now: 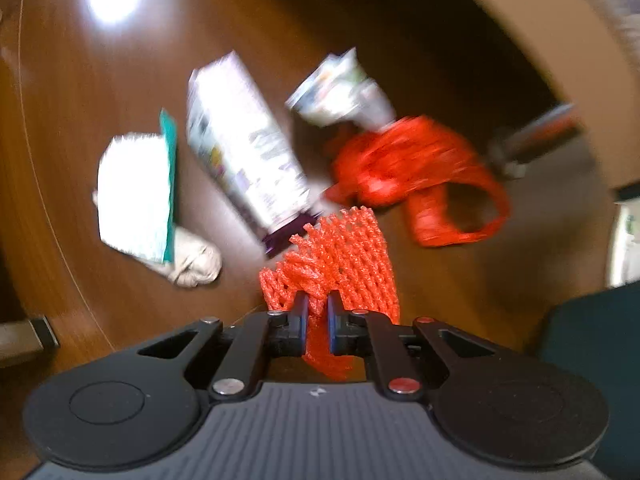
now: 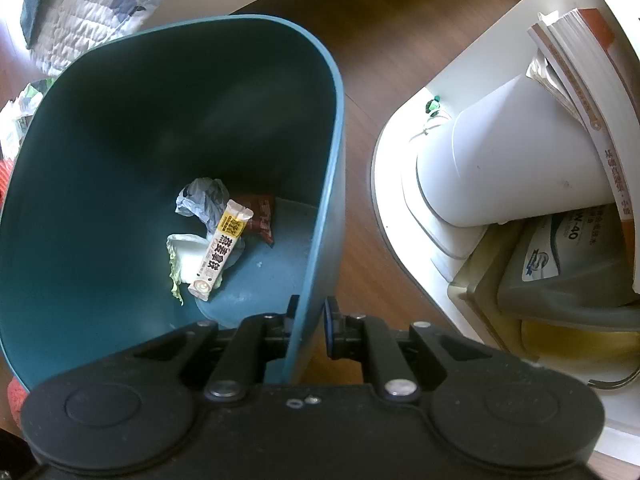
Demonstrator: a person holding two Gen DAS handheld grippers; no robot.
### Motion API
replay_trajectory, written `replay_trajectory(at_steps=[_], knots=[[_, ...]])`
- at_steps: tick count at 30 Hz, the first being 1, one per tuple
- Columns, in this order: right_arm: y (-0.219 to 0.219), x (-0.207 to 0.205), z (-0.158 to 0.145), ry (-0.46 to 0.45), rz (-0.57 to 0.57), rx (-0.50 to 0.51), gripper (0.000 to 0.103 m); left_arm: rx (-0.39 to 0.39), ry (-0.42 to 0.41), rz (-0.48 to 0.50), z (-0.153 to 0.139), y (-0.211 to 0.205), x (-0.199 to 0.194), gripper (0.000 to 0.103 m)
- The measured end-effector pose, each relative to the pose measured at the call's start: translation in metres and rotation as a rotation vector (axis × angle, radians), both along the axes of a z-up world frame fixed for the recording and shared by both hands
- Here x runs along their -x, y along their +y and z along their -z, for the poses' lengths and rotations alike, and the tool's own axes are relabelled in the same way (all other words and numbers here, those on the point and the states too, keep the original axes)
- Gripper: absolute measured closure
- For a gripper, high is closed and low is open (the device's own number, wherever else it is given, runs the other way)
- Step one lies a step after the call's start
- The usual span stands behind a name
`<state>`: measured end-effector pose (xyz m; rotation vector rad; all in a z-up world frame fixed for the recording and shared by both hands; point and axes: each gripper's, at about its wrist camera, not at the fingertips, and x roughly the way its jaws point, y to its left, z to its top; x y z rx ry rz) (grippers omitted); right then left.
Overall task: Collect trash
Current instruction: 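Carry the orange net into the wastebasket and open the left tool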
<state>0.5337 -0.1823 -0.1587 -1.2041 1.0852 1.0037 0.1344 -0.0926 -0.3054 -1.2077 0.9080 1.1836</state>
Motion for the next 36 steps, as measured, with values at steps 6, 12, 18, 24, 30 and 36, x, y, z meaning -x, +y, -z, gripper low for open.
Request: replay_trajectory(at_steps=[6, 12, 18, 24, 30, 36], knots=[[0.000, -0.002, 0.001, 0.001, -0.006, -0.014, 0.094, -0.169, -0.076, 0.141, -0.087, -0.010, -0.039, 0.094], [0.001, -0.002, 0.001, 0.002, -0.019, -0.021, 0.094, -0.293, -0.231, 0.305, -0.170, -0.028, -0.094, 0.094], [0.001, -0.003, 0.001, 0.004, -0.033, -0.034, 0.094, -0.290, -0.305, 0.528, -0.196, -0.046, -0.175, 0.094], [0.001, 0.000, -0.002, 0.013, -0.049, -0.049, 0.093, -0.220, -0.281, 0.695, -0.174, -0.063, -0.254, 0.094], [0.002, 0.000, -0.002, 0.015, -0.067, -0.052, 0.093, -0.176, -0.281, 0.746, -0.150, -0.072, -0.295, 0.094], [0.000, -0.004, -0.002, 0.023, -0.061, -0.056, 0.093, -0.157, -0.202, 0.778, -0.125, -0.072, -0.329, 0.094]])
